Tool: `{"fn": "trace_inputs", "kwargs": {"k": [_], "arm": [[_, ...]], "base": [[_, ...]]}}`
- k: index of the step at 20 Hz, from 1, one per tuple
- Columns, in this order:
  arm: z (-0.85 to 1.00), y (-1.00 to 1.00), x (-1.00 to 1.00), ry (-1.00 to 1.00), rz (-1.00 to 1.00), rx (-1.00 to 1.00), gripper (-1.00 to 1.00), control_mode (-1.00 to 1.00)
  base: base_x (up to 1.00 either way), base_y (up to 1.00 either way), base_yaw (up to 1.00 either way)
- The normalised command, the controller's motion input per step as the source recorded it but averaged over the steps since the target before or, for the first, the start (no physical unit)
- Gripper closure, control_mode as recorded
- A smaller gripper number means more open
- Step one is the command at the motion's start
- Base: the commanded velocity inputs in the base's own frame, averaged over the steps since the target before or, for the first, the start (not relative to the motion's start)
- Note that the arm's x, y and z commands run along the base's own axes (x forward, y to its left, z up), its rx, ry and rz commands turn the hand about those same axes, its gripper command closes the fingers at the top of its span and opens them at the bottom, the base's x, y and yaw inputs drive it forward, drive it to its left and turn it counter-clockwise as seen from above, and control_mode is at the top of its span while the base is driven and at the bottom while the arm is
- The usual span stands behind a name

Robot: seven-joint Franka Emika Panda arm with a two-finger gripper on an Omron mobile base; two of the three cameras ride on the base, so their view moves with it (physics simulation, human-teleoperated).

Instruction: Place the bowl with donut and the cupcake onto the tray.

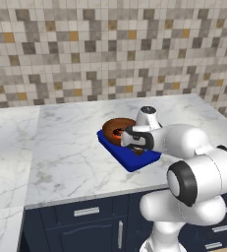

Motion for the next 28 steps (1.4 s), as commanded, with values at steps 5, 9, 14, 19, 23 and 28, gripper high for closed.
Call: {"fn": "trace_inputs", "kwargs": {"k": [5, 9, 14, 19, 23, 28], "arm": [[-0.11, 0.00, 0.03, 0.00, 0.00, 0.00, 1.00, -1.00], [-0.13, 0.00, 0.00, 0.00, 0.00, 0.00, 1.00, -1.00], [-0.11, 0.00, 0.00, 0.00, 0.00, 0.00, 1.00, -1.00], [-0.11, 0.00, 0.00, 0.00, 0.00, 0.00, 1.00, -1.00], [-0.09, 0.00, 0.02, 0.00, 0.00, 0.00, 1.00, -1.00], [-0.11, 0.00, 0.02, 0.00, 0.00, 0.00, 1.00, -1.00]], "base": [[0.00, 0.00, 0.00], [0.00, 0.00, 0.00], [0.00, 0.00, 0.00], [0.00, 0.00, 0.00], [0.00, 0.00, 0.00], [0.00, 0.00, 0.00]]}}
